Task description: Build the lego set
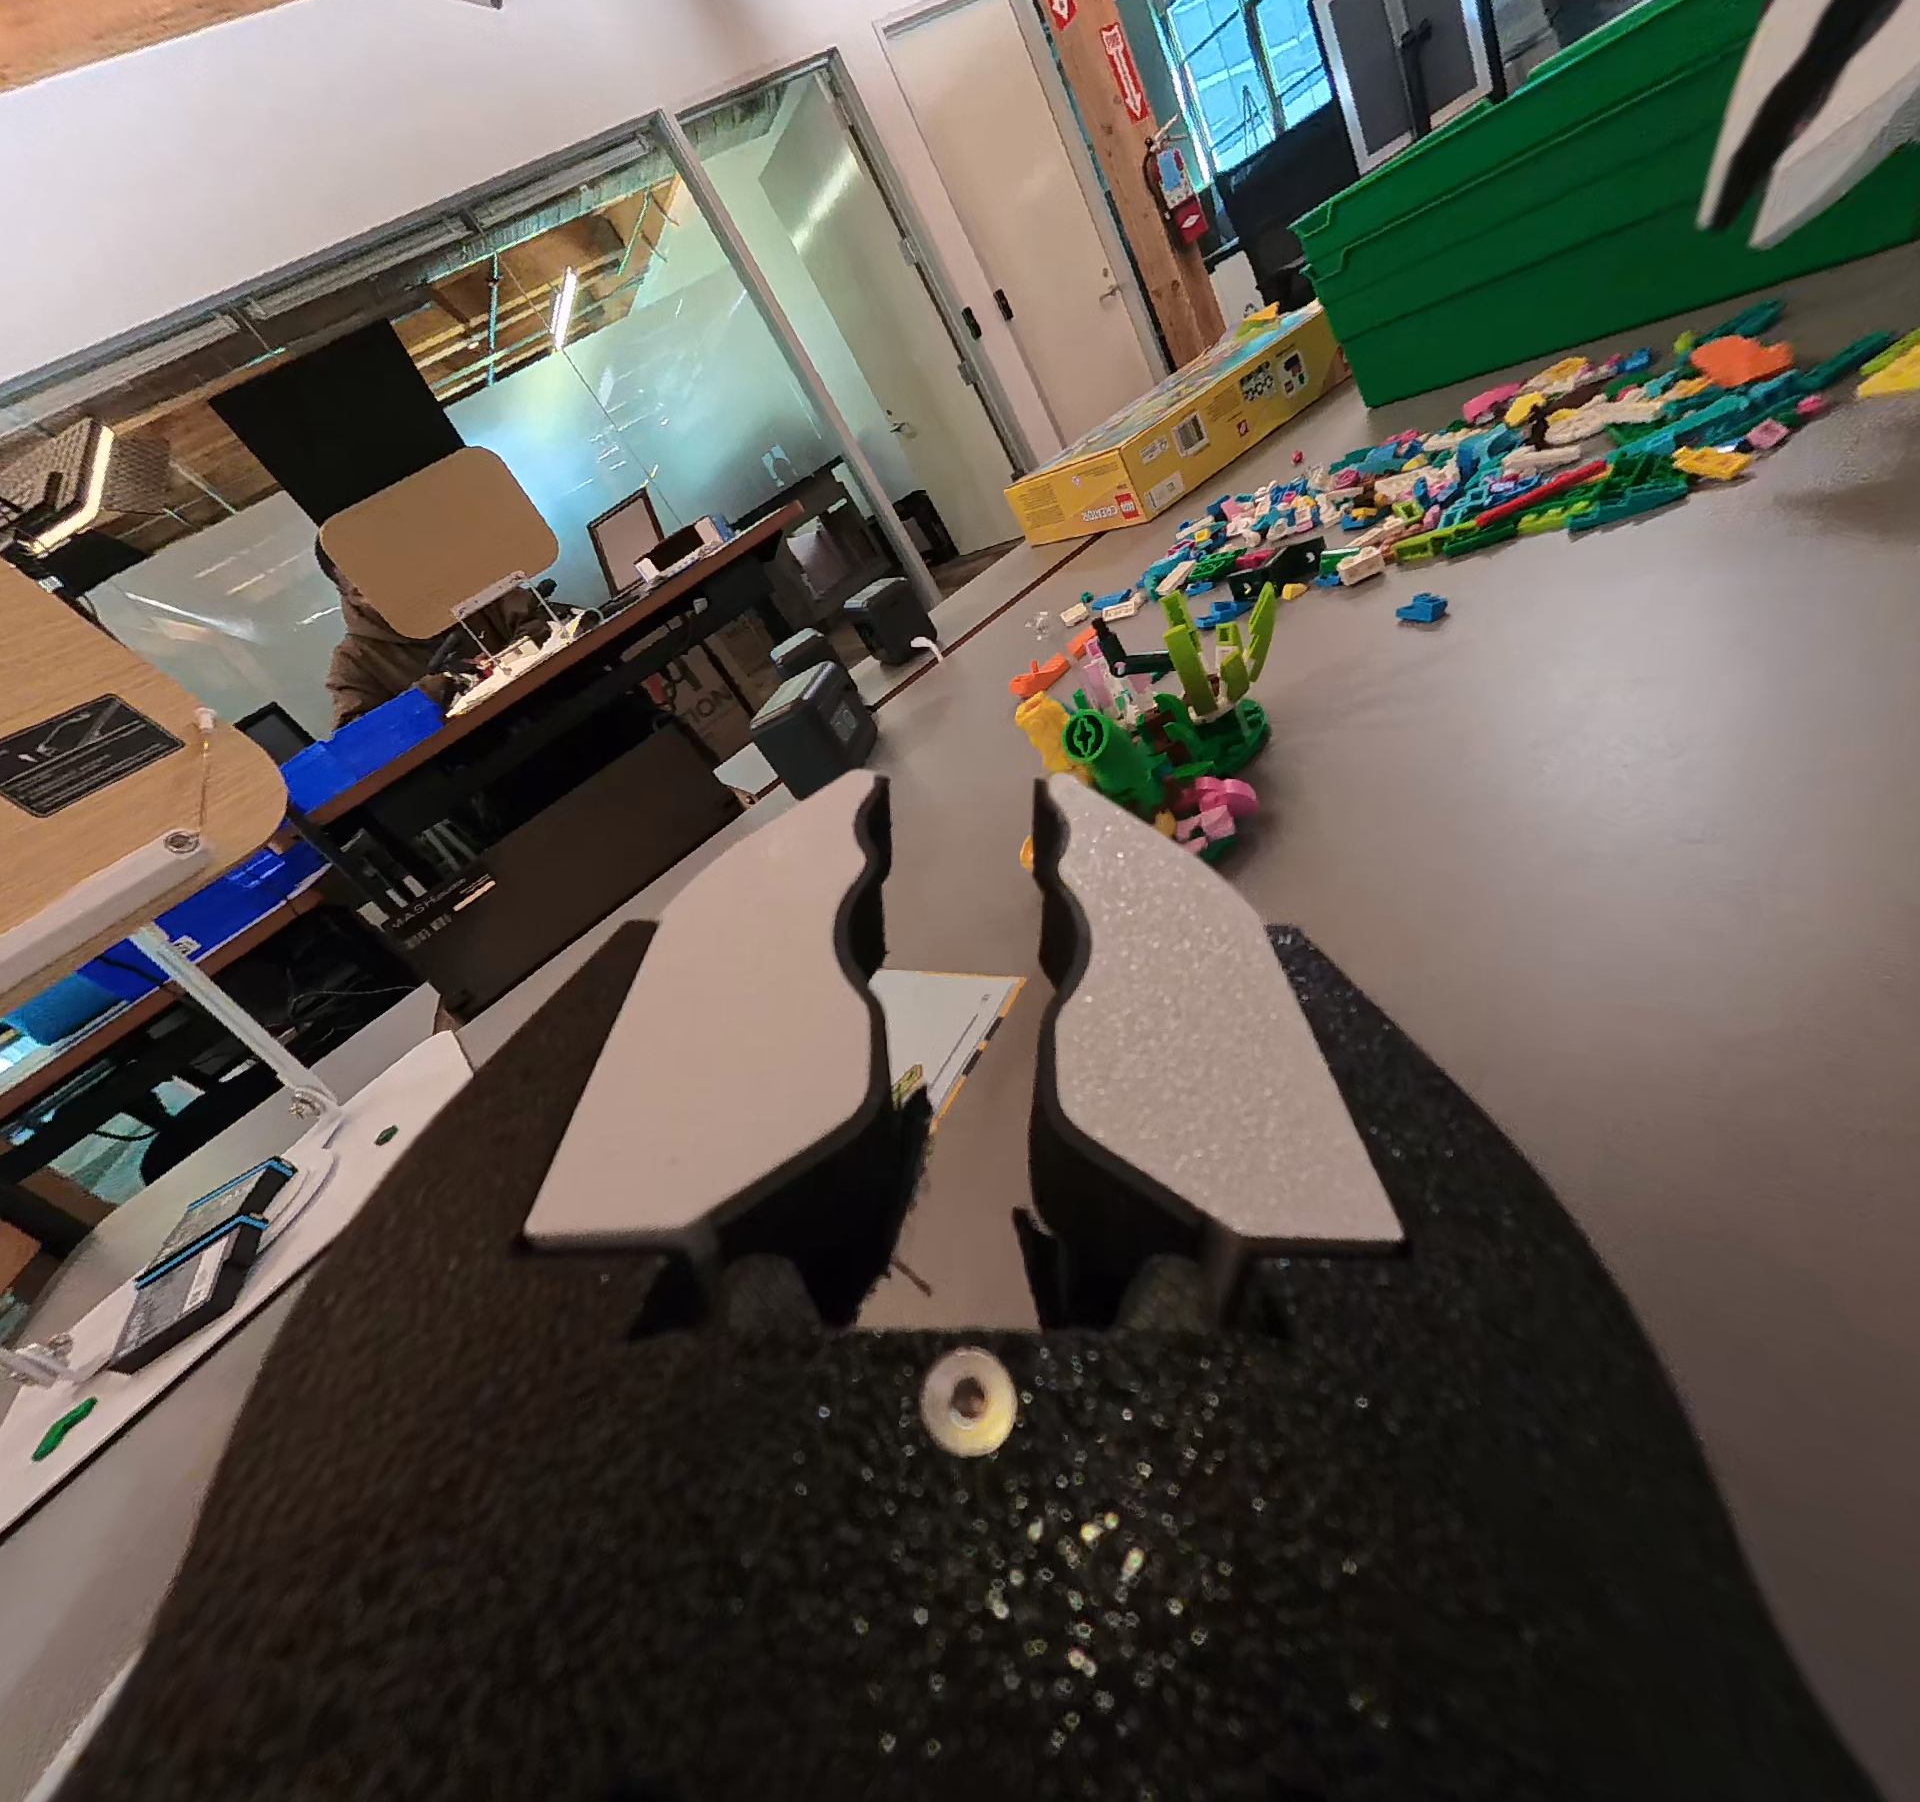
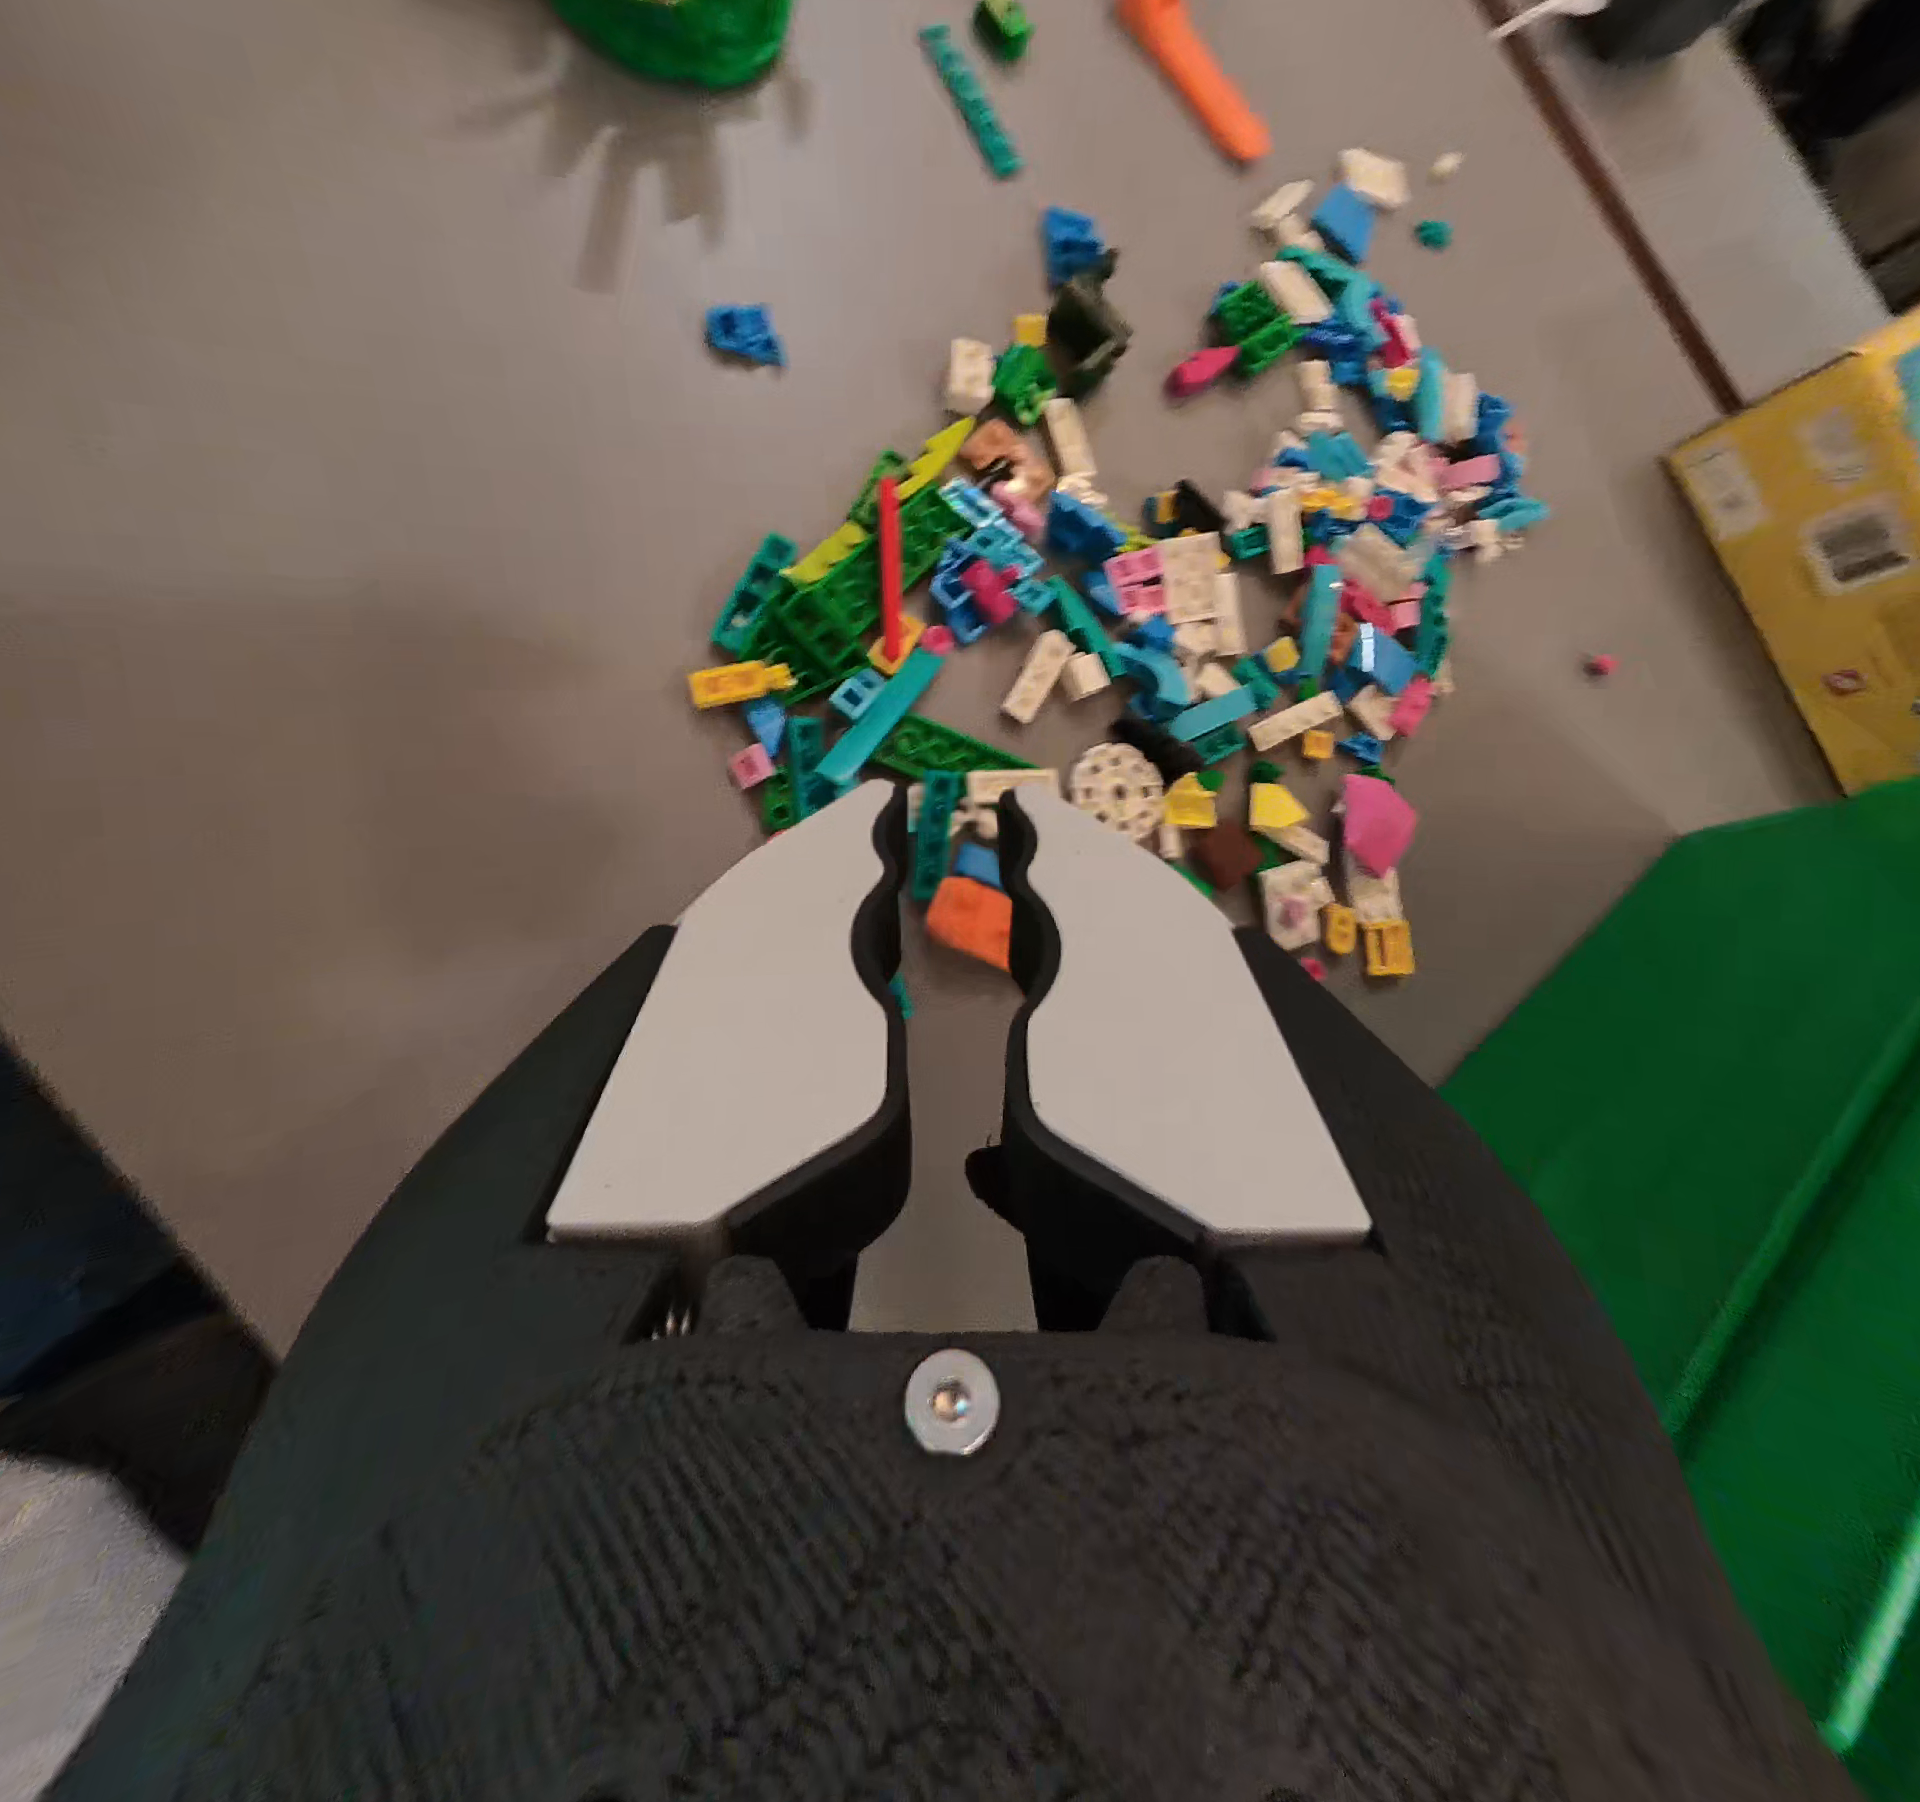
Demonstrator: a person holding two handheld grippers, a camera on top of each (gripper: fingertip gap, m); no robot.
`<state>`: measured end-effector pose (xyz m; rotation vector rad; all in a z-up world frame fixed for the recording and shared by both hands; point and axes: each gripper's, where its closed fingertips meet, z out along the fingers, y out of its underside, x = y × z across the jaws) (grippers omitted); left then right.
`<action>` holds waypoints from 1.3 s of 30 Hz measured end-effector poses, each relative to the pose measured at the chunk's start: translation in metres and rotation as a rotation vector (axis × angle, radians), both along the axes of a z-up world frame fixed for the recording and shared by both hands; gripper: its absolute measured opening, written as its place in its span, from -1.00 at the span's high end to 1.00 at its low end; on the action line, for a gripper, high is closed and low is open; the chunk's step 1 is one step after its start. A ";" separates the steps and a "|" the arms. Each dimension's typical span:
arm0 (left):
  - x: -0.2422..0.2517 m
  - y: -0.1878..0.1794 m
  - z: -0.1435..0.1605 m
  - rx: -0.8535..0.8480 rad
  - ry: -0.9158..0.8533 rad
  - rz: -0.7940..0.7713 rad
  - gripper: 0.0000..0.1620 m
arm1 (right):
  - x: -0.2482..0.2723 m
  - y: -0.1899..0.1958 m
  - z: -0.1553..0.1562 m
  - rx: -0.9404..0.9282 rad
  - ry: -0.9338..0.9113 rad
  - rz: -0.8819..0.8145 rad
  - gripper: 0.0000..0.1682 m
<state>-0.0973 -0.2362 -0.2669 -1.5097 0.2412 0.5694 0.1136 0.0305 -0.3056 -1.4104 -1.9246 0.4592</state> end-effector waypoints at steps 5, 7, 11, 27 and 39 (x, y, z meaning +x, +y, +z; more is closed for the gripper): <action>0.000 0.001 -0.002 -0.009 0.009 0.003 0.73 | 0.014 -0.014 -0.010 -0.102 -0.106 0.017 0.89; 0.000 0.001 -0.001 -0.005 0.004 0.005 0.74 | 0.020 -0.014 -0.016 -0.122 -0.153 -0.001 0.93; 0.000 0.002 -0.002 -0.010 0.008 0.004 0.76 | 0.035 -0.009 -0.030 -0.162 -0.259 -0.067 0.95; 0.001 0.004 -0.006 -0.021 0.022 -0.007 0.81 | 0.043 -0.005 -0.056 -0.351 -0.309 -0.116 0.86; 0.001 0.005 -0.007 -0.027 0.029 -0.012 0.83 | 0.044 -0.008 -0.049 -0.357 -0.294 -0.114 0.87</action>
